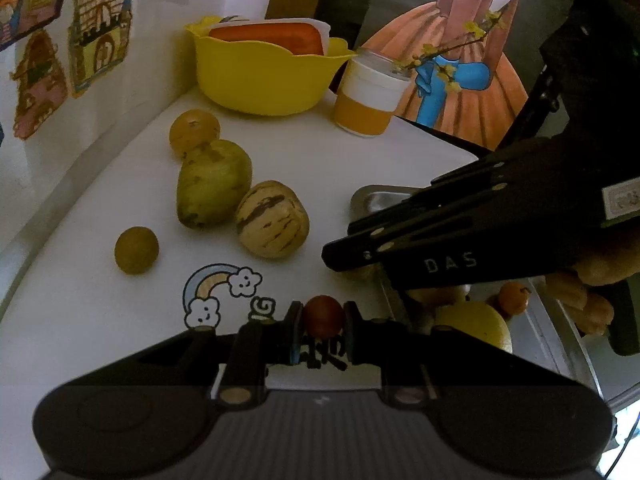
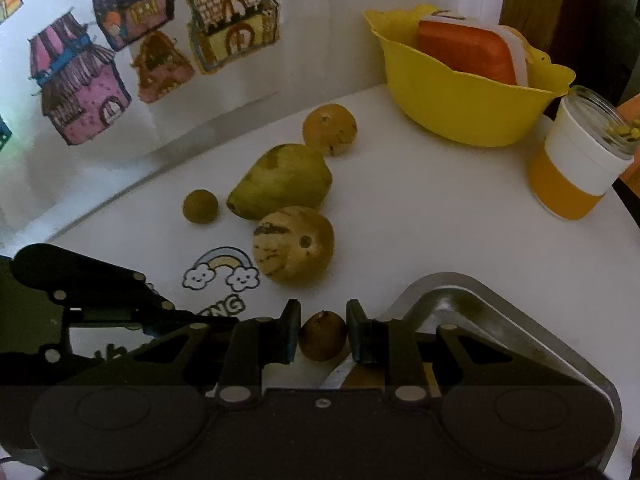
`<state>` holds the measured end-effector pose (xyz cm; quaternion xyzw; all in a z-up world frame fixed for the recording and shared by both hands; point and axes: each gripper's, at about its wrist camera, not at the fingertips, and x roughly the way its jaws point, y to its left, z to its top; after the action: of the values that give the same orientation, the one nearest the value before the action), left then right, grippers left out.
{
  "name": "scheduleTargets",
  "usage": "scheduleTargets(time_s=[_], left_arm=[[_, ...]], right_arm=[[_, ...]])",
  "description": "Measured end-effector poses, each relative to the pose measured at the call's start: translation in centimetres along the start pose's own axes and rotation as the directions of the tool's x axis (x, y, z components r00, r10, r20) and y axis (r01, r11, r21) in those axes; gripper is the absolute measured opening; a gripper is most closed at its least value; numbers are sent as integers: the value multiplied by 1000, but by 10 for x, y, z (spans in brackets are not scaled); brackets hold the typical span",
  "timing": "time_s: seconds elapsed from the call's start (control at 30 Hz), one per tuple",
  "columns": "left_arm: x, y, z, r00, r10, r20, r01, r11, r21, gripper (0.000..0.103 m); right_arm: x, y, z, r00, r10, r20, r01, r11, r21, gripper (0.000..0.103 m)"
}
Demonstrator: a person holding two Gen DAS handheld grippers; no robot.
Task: Organize fruits
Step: 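Grasp a red cherry tomato with the left tool while the right tool grasps a small brown round fruit, then carry both fruits over the metal tray and open both tools to drop them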
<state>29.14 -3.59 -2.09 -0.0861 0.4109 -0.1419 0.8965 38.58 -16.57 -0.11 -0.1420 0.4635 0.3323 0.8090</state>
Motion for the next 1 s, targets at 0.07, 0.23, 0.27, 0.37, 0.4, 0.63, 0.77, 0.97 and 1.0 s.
scheduleTargets(time_s=[0.07, 0.23, 0.27, 0.37, 0.4, 0.63, 0.77, 0.97, 1.0], left_arm=[[-2, -1, 0, 1000, -5, 6, 5, 1000, -3, 22], [-7, -4, 0, 1000, -13, 19, 13, 1000, -7, 22], [-9, -4, 0, 1000, -16, 23, 16, 1000, -10, 22], [-12, -3, 1, 999, -21, 30, 22, 999, -29, 22], [-13, -3, 1, 999, -23, 32, 24, 999, -35, 22], [-24, -15, 9, 997, -45, 69, 48, 998, -30, 22], [-22, -26, 23, 994, -65, 91, 68, 997, -31, 22], [-8, -38, 46, 985, -82, 149, 92, 994, -63, 22], [-4, -41, 51, 984, -74, 160, 84, 995, -58, 22]], right_arm=[[-4, 1, -1, 1000, 8, 11, -8, 1000, 11, 26], [-18, 2, -4, 998, 21, 53, -22, 999, 24, 26], [-23, 2, -5, 997, 25, 68, -27, 999, 25, 26], [-34, 2, -6, 995, 29, 95, -32, 999, 31, 26], [-37, 2, -6, 995, 28, 100, -31, 999, 34, 26], [-69, -10, -11, 987, 10, 162, -21, 998, 64, 26], [-87, -26, -16, 981, -32, 194, 14, 995, 98, 26], [-101, -62, -35, 967, -115, 227, 74, 980, 183, 26], [-101, -68, -39, 964, -135, 231, 90, 977, 194, 26]])
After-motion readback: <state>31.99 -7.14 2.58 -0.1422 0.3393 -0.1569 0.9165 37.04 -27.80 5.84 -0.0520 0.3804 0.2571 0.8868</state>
